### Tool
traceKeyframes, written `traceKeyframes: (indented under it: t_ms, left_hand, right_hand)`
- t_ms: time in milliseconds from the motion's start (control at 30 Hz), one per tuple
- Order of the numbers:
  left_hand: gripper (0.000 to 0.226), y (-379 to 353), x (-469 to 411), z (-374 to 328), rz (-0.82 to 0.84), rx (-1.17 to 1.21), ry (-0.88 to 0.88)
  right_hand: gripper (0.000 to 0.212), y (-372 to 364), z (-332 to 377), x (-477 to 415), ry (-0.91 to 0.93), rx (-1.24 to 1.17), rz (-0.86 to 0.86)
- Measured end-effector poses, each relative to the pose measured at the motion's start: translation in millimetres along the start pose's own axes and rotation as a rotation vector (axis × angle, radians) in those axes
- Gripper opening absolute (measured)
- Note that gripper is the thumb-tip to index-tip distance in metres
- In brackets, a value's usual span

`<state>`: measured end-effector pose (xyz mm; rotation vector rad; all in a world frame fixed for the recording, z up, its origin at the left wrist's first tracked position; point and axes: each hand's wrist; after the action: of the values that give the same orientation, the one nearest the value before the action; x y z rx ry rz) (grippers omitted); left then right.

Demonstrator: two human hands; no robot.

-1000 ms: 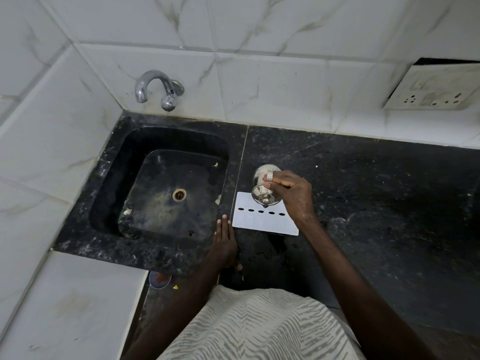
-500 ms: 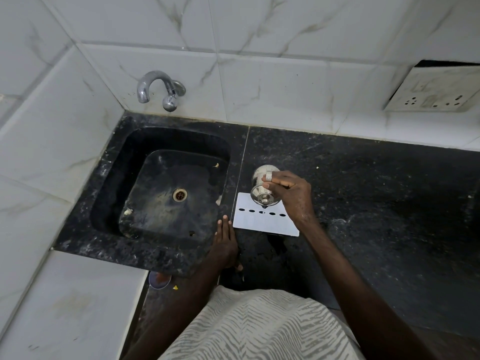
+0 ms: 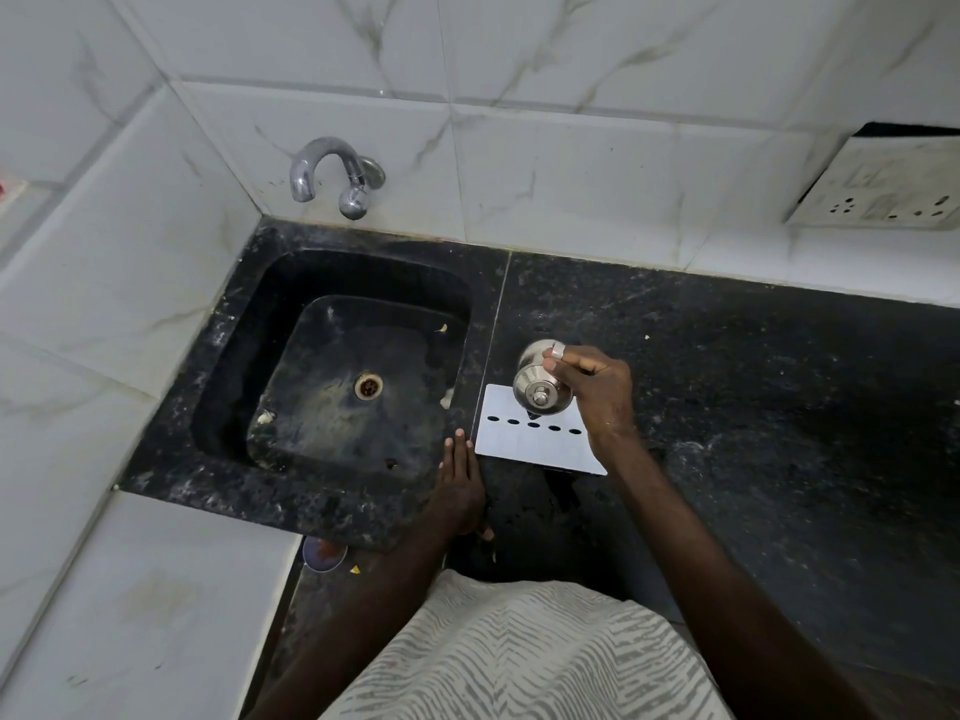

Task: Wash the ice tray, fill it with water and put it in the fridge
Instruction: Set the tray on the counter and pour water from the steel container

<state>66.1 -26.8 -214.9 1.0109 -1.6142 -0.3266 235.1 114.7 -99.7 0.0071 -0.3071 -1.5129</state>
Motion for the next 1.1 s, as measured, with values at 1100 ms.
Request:
traceKeyframes:
  t_ms: [1100]
  left_hand:
    - [0.153, 0.5, -0.5, -3.1, 0.020, 0.045, 0.027]
  right_hand:
    - [0.026, -24.0, 9.2, 10.4, 0.335, 0.162, 0.115]
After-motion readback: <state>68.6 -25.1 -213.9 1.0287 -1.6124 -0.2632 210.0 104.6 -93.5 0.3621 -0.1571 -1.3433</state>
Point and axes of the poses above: each hand's wrist, its own x-axis away from the middle knuckle, its own y-axis out of the back of the hand, z = x × y, and after that the axes turned 12 degrees about x, right-handed
